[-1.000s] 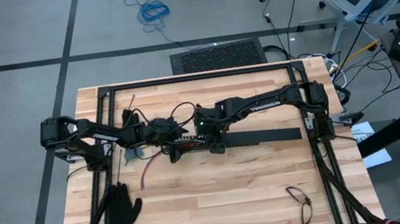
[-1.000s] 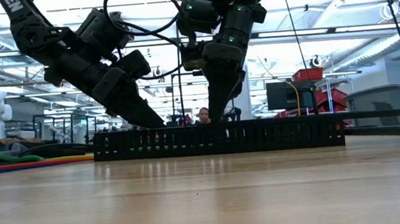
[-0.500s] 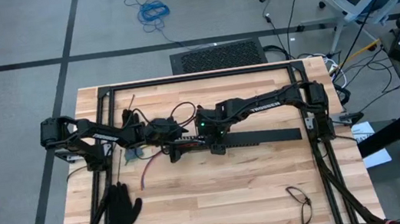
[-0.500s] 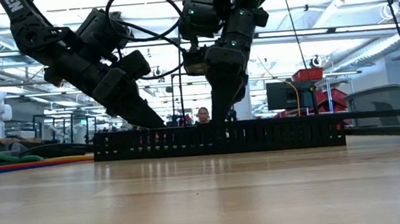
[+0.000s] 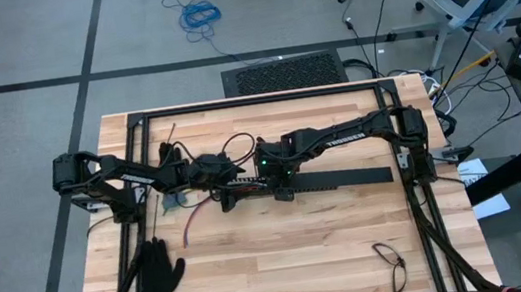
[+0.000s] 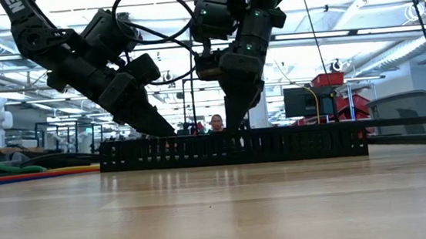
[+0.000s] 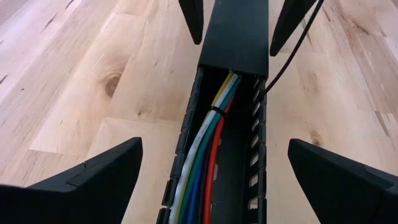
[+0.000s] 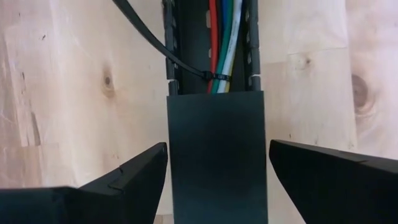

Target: Ziptie cables

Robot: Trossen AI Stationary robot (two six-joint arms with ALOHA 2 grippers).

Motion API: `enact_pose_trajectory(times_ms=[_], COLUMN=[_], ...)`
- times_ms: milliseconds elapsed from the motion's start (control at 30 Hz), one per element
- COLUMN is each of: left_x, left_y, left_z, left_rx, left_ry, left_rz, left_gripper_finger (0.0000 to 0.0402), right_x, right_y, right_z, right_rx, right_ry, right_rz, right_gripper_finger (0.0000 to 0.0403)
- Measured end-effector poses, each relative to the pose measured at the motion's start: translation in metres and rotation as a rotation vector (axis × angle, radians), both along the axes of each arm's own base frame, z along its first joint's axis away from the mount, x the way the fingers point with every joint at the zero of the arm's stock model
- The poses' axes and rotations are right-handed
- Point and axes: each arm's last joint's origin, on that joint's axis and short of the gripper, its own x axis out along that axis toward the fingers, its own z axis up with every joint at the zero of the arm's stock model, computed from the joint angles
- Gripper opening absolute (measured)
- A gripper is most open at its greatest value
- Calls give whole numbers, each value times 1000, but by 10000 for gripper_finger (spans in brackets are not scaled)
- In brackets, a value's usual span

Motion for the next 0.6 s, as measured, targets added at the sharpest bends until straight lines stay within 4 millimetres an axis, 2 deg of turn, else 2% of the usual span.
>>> enact_pose_trajectory(times_ms=[600], left_x=[0], left_y=[0], left_z=[0], left_rx=[0], left_ry=[0], left_rz=[0], left_gripper_finger=[398], right_x=[0], right_y=[-1], right_z=[0], right_rx=[-22], right_ry=[2], right_rz=[-1], right_gripper_finger=[279])
